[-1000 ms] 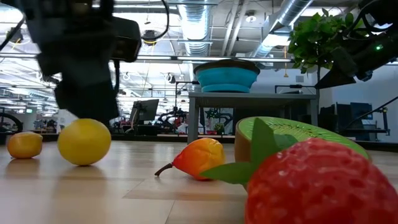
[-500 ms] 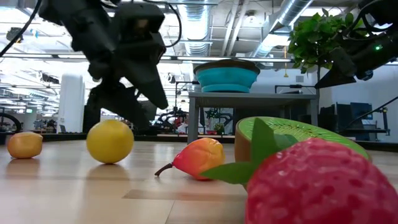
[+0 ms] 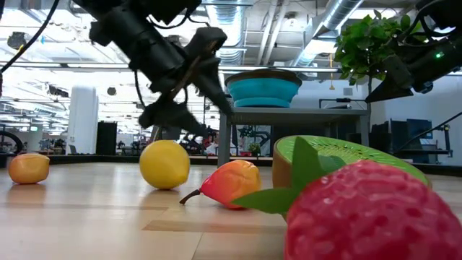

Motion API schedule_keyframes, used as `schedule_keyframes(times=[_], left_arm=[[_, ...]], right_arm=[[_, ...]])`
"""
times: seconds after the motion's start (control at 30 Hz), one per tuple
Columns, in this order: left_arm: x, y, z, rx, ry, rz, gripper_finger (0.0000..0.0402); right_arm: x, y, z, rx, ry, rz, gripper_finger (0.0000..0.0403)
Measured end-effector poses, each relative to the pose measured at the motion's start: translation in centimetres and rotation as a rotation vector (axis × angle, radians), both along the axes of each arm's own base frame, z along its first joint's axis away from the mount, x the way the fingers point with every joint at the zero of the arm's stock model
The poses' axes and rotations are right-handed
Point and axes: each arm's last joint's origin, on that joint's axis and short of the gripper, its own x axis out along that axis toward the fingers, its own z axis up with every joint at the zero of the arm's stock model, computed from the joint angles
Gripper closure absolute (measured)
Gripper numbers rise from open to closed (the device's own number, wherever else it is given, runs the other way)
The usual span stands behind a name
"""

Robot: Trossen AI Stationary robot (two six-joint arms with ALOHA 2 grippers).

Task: Pick & Place Fruit
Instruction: Put the lemon into the strainer bowl

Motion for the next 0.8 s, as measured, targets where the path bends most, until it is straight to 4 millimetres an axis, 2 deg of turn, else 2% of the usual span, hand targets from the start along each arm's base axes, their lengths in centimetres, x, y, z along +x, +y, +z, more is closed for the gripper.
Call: schedule_keyframes(times=[0.2, 0.4, 0.6, 0.8], left_arm=[[0.9, 1.3, 0.9, -0.015, -0.119, 0.044, 0.0145], [1.8, 2.0, 2.5, 0.046, -0.316, 0.189, 0.0145], [2.4, 0.9, 4.7, 0.054, -0.554, 0.199, 0.0145], [2.1, -2.3, 6.7, 0.136, -0.688, 0.193, 0.0145]], right_arm=[[0.0, 0.0, 0.0, 0.000, 0.000, 0.000, 0.0403], [0.0, 0.0, 0.0, 0.000, 0.001, 0.001, 0.0403], [0.0, 0.0, 0.0, 0.001, -0.001, 0.001, 0.0403], [0.0, 0.0, 0.0, 0.002, -0.006, 0.002, 0.0403]])
